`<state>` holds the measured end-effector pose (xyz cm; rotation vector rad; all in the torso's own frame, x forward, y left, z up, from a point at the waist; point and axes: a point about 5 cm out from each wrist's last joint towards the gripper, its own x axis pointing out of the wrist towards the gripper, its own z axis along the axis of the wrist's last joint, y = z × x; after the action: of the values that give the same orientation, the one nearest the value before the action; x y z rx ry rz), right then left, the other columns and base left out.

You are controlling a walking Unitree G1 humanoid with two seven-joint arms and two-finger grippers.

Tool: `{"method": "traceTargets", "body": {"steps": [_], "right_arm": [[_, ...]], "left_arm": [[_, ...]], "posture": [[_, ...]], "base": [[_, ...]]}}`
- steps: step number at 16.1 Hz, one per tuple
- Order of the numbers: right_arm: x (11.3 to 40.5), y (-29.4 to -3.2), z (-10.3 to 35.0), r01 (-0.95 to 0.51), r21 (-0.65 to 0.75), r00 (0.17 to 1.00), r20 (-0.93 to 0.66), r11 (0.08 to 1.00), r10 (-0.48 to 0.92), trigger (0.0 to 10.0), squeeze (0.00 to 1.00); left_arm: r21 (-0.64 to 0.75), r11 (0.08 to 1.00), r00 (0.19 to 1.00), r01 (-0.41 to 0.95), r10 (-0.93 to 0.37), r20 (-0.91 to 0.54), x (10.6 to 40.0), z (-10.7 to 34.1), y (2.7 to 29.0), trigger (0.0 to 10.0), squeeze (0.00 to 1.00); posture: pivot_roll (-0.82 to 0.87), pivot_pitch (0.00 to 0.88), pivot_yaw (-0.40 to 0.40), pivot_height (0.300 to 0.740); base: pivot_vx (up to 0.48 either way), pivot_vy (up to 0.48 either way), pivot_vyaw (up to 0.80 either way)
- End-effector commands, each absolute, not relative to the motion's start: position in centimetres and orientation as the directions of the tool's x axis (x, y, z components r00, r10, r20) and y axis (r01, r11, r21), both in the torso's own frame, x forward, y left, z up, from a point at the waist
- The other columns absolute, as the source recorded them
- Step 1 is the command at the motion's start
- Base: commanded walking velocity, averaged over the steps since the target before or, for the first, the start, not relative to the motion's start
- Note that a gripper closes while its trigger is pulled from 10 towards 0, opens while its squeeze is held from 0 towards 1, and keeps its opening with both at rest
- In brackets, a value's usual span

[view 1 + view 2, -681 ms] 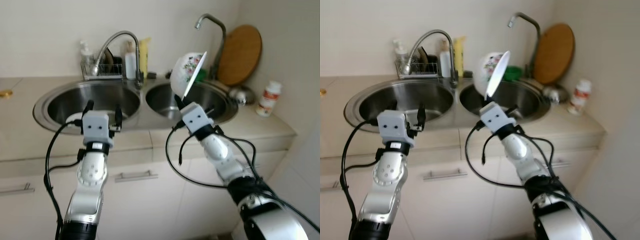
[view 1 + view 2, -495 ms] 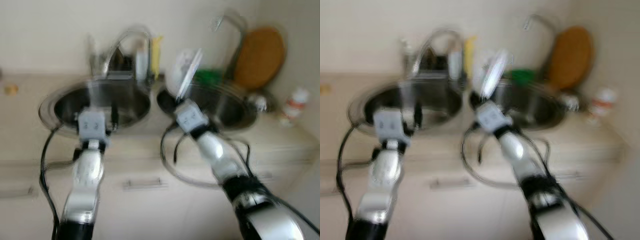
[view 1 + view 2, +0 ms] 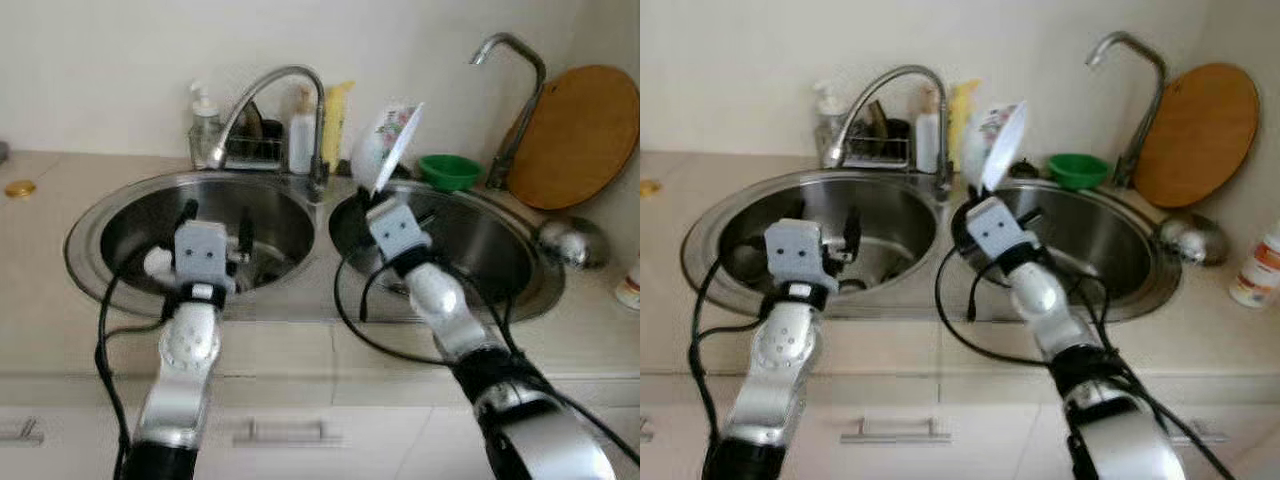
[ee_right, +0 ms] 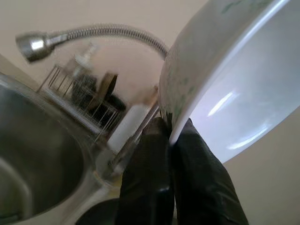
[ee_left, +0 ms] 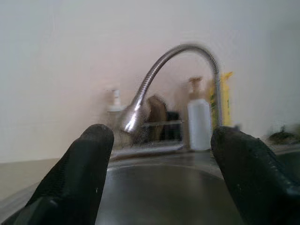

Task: Kitchen organization

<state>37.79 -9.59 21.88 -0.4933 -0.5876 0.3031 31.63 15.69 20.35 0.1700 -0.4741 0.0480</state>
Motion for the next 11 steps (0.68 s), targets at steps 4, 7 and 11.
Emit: {"method": "traceTargets", "body": {"steps": [4, 7, 11], "right_arm": [[40.0, -10.4, 20.6, -0.256, -0.366, 0.914, 0.209, 0.895, 0.347, 0.0, 0.00], [41.0, -12.3, 20.4, -0.205, -0.160, 0.970, 0.101, 0.966, 0.222, 4.2, 0.00], [41.3, -13.2, 20.2, -0.152, -0.071, 0.986, 0.058, 0.986, 0.156, 6.9, 0.00]], "left_arm": [[0.150, 0.986, 0.892, -0.075, -0.001, 0.453, 31.6, 20.3, 15.6, 10.0, 0.00], [0.152, 0.986, 0.893, -0.073, -0.003, 0.450, 31.6, 20.2, 15.6, 10.0, 0.00], [0.153, 0.986, 0.895, -0.071, -0.005, 0.446, 31.6, 20.1, 15.6, 10.0, 0.00]], "posture": [[0.08, 0.000, -0.051, 0.740], [0.09, 0.000, -0.056, 0.740], [0.09, 0.000, -0.056, 0.740]], "base": [[0.000, 0.000, 0.00], [0.000, 0.000, 0.00], [0.000, 0.000, 0.00]]}}
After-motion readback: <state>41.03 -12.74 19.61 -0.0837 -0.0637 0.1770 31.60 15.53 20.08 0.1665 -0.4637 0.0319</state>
